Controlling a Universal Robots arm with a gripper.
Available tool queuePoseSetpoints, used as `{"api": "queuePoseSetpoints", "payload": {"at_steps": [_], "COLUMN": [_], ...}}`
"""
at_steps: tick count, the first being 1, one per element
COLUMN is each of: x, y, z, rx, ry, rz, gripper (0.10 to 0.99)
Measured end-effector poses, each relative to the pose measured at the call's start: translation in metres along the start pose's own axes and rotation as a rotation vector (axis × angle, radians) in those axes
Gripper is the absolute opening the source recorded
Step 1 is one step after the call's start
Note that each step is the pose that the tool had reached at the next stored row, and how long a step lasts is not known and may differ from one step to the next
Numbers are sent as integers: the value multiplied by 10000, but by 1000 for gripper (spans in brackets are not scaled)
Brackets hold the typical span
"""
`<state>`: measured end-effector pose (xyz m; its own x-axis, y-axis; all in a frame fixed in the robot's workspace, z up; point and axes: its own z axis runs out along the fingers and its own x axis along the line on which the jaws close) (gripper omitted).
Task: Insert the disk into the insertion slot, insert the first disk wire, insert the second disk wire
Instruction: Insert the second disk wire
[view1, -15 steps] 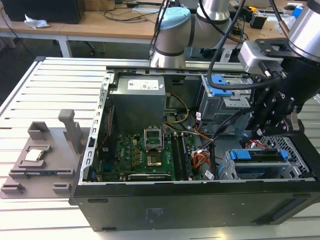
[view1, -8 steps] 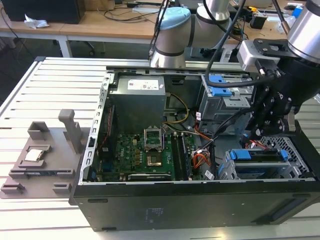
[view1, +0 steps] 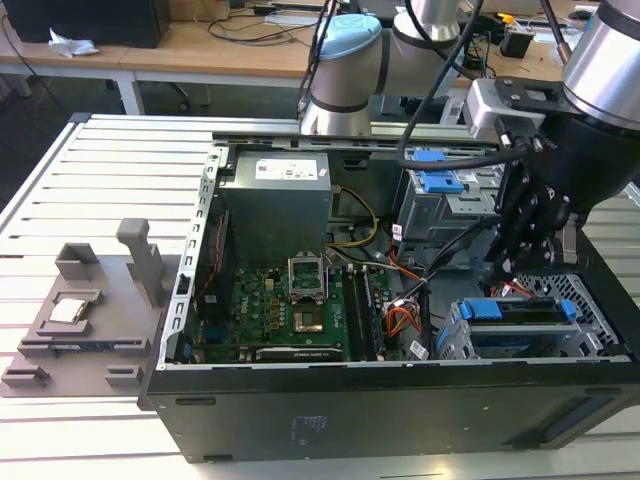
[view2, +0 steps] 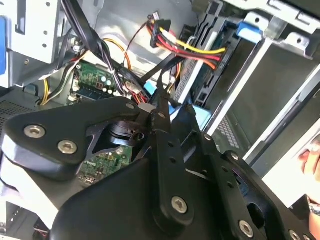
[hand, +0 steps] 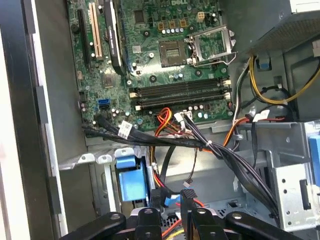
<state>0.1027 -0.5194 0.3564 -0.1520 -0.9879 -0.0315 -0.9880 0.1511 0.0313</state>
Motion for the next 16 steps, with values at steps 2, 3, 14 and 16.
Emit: {"api": "queuePoseSetpoints", "payload": {"at_steps": [2,3,14,16], "x": [5,7,-115,-193], "y": [28,42,74,85], "z": [3,4,24,32], "rx": [9,17,134,162], "ry": [49,79,775,943], "rz": [32,56,211,216], "gripper": [302,302,302,302]}}
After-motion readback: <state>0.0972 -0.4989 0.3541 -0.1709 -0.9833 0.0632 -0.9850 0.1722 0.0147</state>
